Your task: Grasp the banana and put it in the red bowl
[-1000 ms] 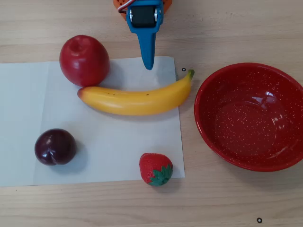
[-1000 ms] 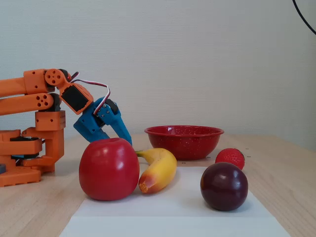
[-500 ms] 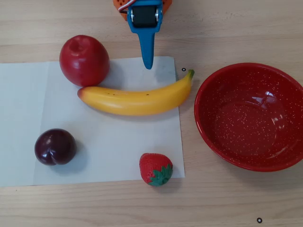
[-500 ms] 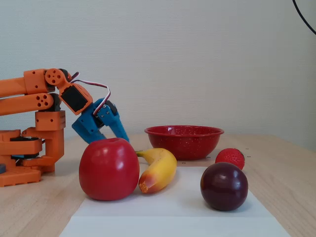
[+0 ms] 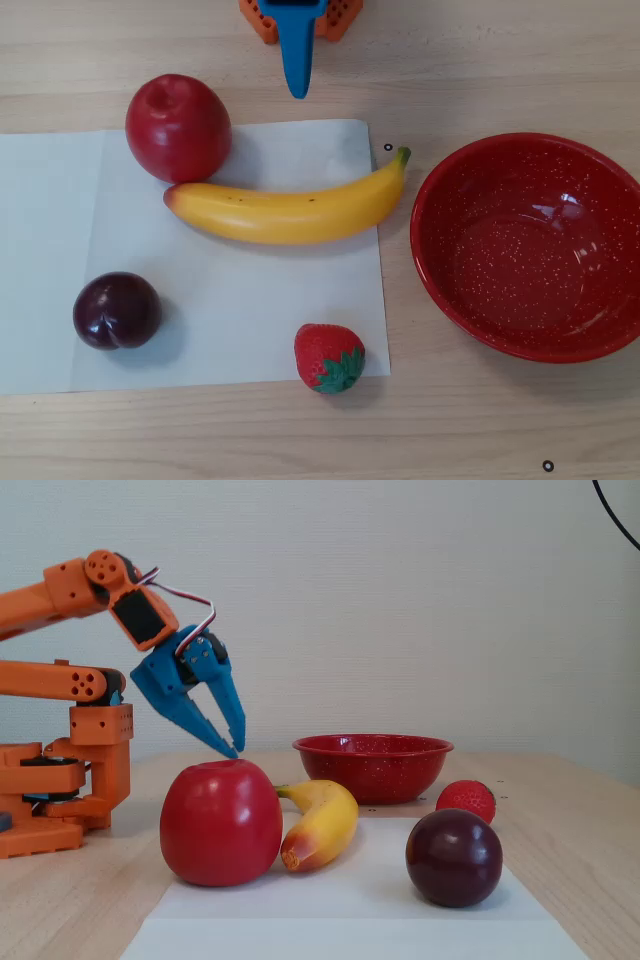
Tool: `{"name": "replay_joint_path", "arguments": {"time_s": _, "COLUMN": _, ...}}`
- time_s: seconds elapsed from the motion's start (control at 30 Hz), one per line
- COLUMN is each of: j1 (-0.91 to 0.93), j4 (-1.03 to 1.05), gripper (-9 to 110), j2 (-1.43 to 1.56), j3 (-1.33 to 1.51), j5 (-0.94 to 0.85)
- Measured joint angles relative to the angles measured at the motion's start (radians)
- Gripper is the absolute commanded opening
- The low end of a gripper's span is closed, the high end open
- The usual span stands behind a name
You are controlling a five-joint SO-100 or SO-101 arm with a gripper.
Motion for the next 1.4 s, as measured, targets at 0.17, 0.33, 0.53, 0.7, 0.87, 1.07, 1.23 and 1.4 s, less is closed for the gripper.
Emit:
{"name": "replay_joint_path", "arguments": {"time_s": 0.17, "j1": 0.002, "j4": 0.012, "gripper": 0, "j2": -0.161, "j3": -0.146, "j5": 0.015}}
{"name": "replay_joint_path", "arguments": {"time_s": 0.33, "j1": 0.003, "j4": 0.054, "gripper": 0, "j2": -0.31, "j3": -0.276, "j5": 0.028}}
{"name": "replay_joint_path", "arguments": {"time_s": 0.53, "j1": -0.021, "j4": 0.132, "gripper": 2, "j2": -0.509, "j3": -0.453, "j5": 0.048}}
{"name": "replay_joint_path", "arguments": {"time_s": 0.7, "j1": -0.02, "j4": 0.178, "gripper": 8, "j2": -0.66, "j3": -0.584, "j5": 0.048}}
{"name": "replay_joint_path", "arguments": {"time_s": 0.87, "j1": -0.021, "j4": 0.184, "gripper": 18, "j2": -0.802, "j3": -0.681, "j5": 0.048}}
{"name": "replay_joint_path", "arguments": {"time_s": 1.07, "j1": -0.021, "j4": 0.183, "gripper": 30, "j2": -0.888, "j3": -0.715, "j5": 0.051}}
{"name": "replay_joint_path", "arguments": {"time_s": 1.23, "j1": -0.021, "j4": 0.167, "gripper": 42, "j2": -0.977, "j3": -0.715, "j5": 0.054}}
{"name": "replay_joint_path", "arguments": {"time_s": 1.4, "j1": -0.021, "j4": 0.129, "gripper": 54, "j2": -1.025, "j3": -0.715, "j5": 0.06}}
